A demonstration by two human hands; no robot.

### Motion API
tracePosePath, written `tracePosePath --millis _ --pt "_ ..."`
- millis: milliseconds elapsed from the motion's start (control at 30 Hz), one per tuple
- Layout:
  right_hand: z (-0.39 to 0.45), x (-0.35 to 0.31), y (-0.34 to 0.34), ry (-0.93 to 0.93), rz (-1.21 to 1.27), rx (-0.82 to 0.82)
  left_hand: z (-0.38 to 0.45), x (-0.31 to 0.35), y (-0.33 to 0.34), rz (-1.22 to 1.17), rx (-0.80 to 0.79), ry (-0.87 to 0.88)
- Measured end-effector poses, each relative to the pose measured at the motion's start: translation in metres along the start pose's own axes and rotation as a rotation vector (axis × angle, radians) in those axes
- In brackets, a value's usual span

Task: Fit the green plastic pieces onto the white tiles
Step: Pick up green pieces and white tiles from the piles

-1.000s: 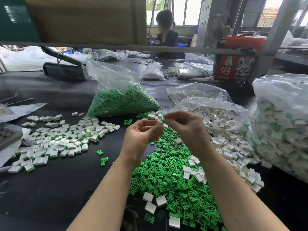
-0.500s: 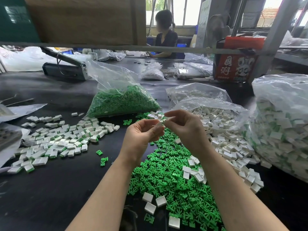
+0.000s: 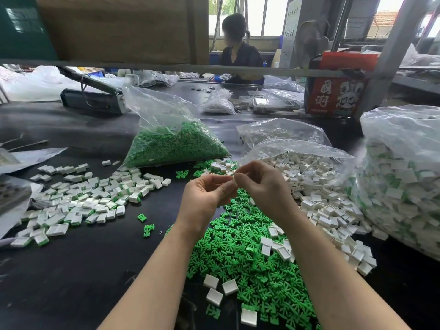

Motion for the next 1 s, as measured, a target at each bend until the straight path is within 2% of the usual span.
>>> tracePosePath --millis 367,567,867,1000 --pt "-0.0006 -0.0048 0.0014 0.022 0.192 0.022 -0.0006 -0.0055 0.0029 -0.101 -0.018 -0.144" --pt "-0.0009 0.0029 -0.0034 0.121 0.336 0.065 0.0036 -0.0051 -0.0037 -0.311 0.050 -0.195" --pt "-0.0010 0.0019 0.0000 0.110 0.339 0.043 0.0041 -0.0007 -0.0046 -0.510 0.035 -0.158" --pt "-0.0007 0.0017 0.0029 0.120 0.356 0.059 0.0039 -0.0007 -0.0014 -0.504 -0.005 -0.148"
Point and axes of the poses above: each hand's wrist, its own z-axis towards the middle knuckle, its own y-axis out of the palm, x = y × z, the point moved 3 cm from there along z, towards the middle knuckle, and after that the axes turned 2 degrees about -z, right-handed, at the moved point
